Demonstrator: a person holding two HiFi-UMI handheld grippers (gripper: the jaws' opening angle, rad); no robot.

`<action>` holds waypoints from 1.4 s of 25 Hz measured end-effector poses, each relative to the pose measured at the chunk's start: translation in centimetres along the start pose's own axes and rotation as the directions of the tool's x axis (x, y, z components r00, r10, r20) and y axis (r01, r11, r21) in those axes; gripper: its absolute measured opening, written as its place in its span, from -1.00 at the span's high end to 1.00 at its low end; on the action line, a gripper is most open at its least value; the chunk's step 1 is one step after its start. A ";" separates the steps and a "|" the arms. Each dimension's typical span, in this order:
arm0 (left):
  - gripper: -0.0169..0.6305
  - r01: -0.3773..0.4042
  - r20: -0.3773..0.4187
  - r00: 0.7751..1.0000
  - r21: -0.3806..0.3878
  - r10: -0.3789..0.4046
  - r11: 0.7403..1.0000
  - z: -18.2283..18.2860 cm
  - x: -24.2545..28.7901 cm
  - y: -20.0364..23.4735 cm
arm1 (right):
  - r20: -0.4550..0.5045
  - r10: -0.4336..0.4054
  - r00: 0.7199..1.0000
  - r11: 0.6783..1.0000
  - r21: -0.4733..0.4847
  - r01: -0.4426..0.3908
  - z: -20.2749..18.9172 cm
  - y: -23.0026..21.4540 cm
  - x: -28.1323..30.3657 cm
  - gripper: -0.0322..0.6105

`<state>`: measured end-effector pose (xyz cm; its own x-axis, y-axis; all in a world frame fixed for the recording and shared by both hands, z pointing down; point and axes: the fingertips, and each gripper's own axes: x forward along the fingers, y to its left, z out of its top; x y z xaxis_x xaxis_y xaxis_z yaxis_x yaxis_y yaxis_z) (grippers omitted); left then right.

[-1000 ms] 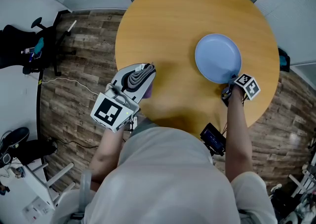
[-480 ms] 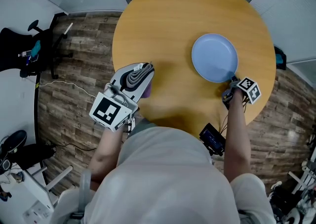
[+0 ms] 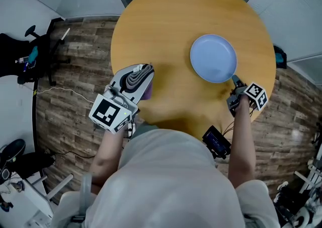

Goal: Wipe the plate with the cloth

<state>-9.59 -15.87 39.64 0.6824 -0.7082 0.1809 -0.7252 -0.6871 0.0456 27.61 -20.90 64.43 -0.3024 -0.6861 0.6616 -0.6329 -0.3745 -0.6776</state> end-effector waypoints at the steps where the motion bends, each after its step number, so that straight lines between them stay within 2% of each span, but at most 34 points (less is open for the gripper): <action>1: 0.70 0.001 0.002 1.000 -0.001 -0.001 1.000 0.1 0.1 0.0 | 0.000 0.003 1.000 1.000 -0.003 -0.003 0.0 0.2 -0.3 0.48; 5: 0.70 0.010 0.008 1.000 0.004 -0.010 1.000 0.4 0.3 -0.4 | -0.005 0.014 1.000 0.999 -0.030 -0.014 0.0 1.2 -1.3 0.75; 10: 0.70 0.025 0.014 1.000 0.013 -0.025 1.000 0.7 0.4 -1.4 | 0.027 0.089 0.996 0.991 -0.099 -0.086 0.4 3.7 -3.2 0.83; 14: 0.70 0.035 0.022 0.999 0.022 -0.035 0.999 1.2 0.5 -1.9 | 0.083 0.168 0.982 0.969 -0.199 -0.149 1.6 6.8 -5.4 0.84; 17: 0.70 0.042 0.029 0.999 0.027 -0.042 0.999 1.6 0.5 -2.2 | 0.123 0.242 0.962 0.941 -0.272 -0.202 2.3 9.2 -7.5 0.84; 20: 0.70 0.050 0.038 0.998 0.034 -0.051 0.998 2.1 0.7 -2.6 | 0.135 0.318 0.938 0.917 -0.294 -0.269 2.8 11.0 -9.4 0.84; 28: 0.70 0.077 0.060 0.995 0.053 -0.080 0.996 3.3 1.3 -3.6 | 0.199 0.405 0.892 0.874 -0.371 -0.314 4.1 14.2 -13.8 0.84; 31: 0.70 0.084 0.070 0.994 0.065 -0.088 0.994 3.9 1.4 -4.1 | 0.222 0.460 0.860 0.839 -0.424 -0.340 4.8 15.9 -15.6 0.84; 35: 0.70 0.084 0.073 0.993 0.068 -0.089 0.994 4.2 1.4 -4.2 | 0.257 0.512 0.819 0.812 -0.456 -0.364 5.3 17.8 -17.8 0.84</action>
<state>-5.18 -14.64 35.62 0.7491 -0.6542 0.1043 -0.6573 -0.7536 -0.0063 25.51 -18.65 38.94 -0.3887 -0.9144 0.1126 -0.7288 0.2304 -0.6448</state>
